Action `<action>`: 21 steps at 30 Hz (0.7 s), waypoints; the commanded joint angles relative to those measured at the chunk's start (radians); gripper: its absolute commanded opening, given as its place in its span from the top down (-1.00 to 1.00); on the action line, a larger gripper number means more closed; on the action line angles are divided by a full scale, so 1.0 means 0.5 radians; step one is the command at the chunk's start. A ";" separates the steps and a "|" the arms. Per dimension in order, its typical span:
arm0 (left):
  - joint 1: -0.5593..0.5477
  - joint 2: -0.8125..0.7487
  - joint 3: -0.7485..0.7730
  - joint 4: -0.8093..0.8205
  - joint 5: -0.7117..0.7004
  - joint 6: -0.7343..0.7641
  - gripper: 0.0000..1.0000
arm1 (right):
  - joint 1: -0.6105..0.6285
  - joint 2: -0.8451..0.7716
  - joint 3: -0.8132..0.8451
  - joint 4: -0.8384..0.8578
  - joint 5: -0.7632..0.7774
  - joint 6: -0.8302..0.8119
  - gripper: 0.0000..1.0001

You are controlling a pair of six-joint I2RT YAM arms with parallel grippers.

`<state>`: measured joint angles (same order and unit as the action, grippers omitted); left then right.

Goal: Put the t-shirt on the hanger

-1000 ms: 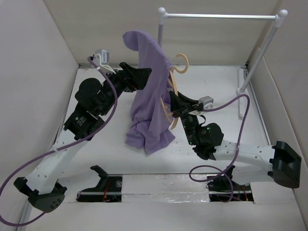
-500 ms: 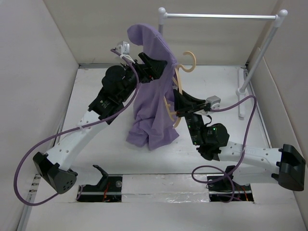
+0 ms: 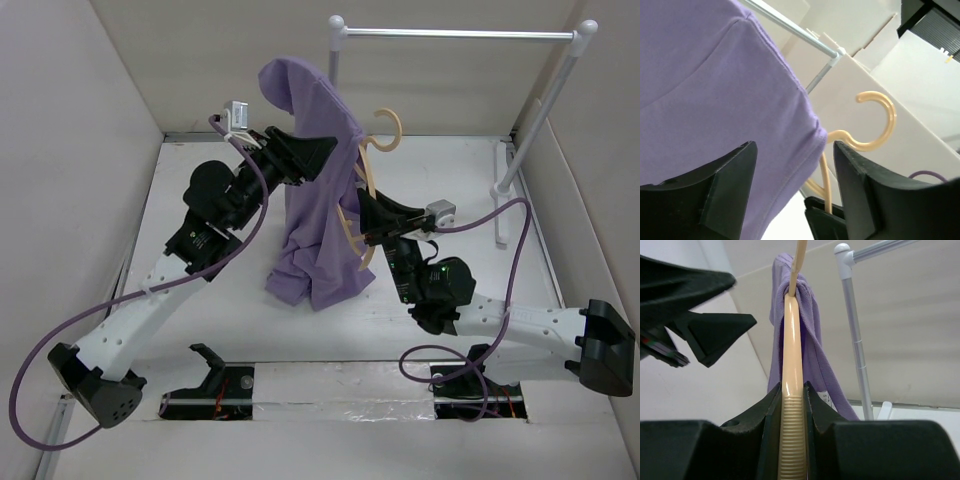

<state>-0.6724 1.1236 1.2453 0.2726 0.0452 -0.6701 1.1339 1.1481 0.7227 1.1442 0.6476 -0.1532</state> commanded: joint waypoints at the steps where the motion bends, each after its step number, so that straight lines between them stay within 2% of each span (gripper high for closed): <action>1: -0.002 -0.090 0.031 0.011 0.063 -0.007 -0.19 | 0.015 -0.029 0.049 0.178 0.003 0.039 1.00; 2: -0.002 -0.097 0.031 -0.008 0.054 -0.004 -0.30 | 0.015 -0.029 0.052 0.175 0.000 0.033 1.00; 5: -0.002 -0.078 0.019 0.035 0.035 -0.007 -0.44 | 0.015 -0.047 0.052 0.135 -0.040 0.049 1.00; 12: -0.002 0.109 0.184 0.148 0.140 -0.028 -0.56 | 0.033 -0.056 0.073 0.083 -0.086 0.049 1.00; 21: -0.002 0.213 0.175 0.228 0.035 -0.083 -0.63 | 0.051 -0.099 0.073 0.019 -0.132 0.027 1.00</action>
<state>-0.6724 1.2381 1.2873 0.3058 0.0738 -0.6930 1.1408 1.1374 0.7227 1.0760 0.6224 -0.1390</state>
